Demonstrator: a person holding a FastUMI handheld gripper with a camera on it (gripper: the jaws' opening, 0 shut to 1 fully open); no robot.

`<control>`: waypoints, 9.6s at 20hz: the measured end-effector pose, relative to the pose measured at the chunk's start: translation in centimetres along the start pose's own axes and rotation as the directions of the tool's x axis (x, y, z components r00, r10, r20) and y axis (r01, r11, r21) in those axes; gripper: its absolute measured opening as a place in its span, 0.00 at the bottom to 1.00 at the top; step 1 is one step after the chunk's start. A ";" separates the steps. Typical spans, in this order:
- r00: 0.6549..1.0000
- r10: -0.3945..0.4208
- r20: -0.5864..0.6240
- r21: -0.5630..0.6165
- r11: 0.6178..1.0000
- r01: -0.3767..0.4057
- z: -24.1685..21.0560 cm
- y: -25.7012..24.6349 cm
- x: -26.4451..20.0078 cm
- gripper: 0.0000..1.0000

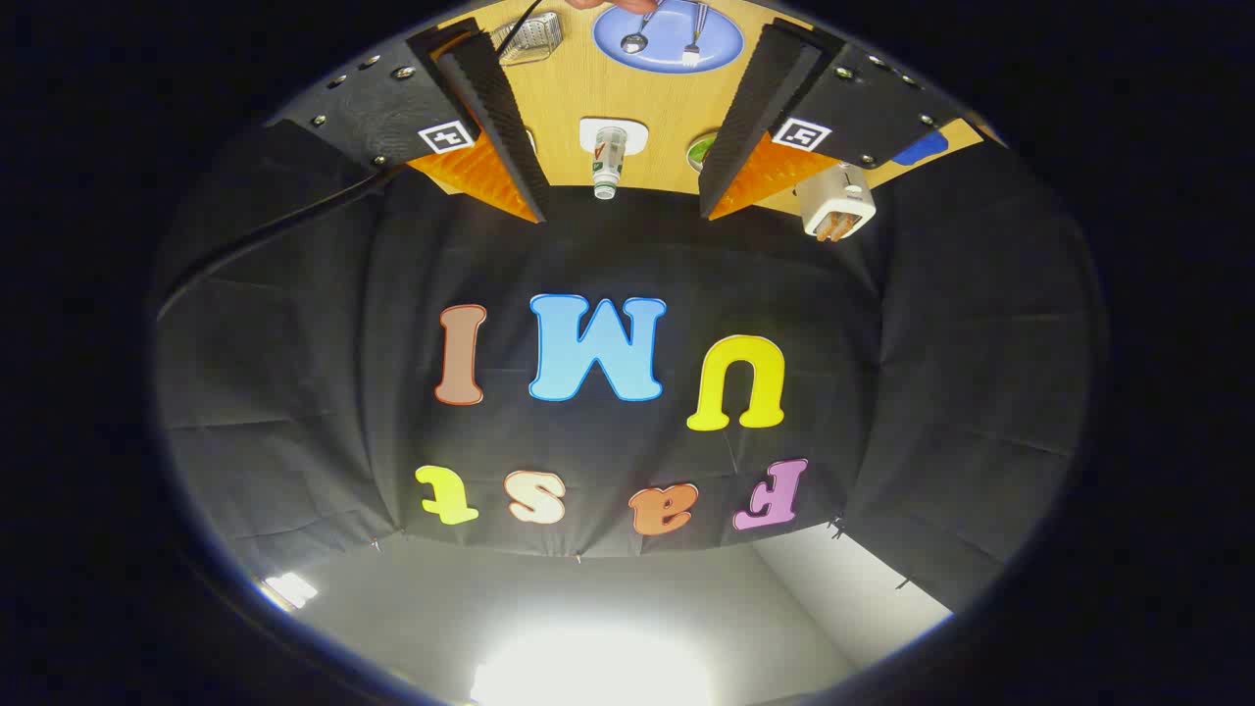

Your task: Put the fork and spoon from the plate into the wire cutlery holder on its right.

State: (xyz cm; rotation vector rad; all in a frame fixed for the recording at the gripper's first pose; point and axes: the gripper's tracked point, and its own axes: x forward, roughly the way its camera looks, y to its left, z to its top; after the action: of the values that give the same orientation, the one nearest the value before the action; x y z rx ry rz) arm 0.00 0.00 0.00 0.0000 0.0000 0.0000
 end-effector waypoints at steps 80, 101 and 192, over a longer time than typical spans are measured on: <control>0.055 0.045 -0.997 0.040 0.995 -0.092 -37.8 3.7 -1.7 0.04; -0.010 0.016 -1.000 0.018 0.948 -0.318 -30.8 -0.9 -4.2 0.03; -0.133 -0.019 -0.991 0.007 0.981 -0.194 -25.1 3.3 -8.4 0.98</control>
State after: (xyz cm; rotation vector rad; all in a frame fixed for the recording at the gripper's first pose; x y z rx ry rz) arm -8.40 3.32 -25.15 -0.1614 1.6997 0.1512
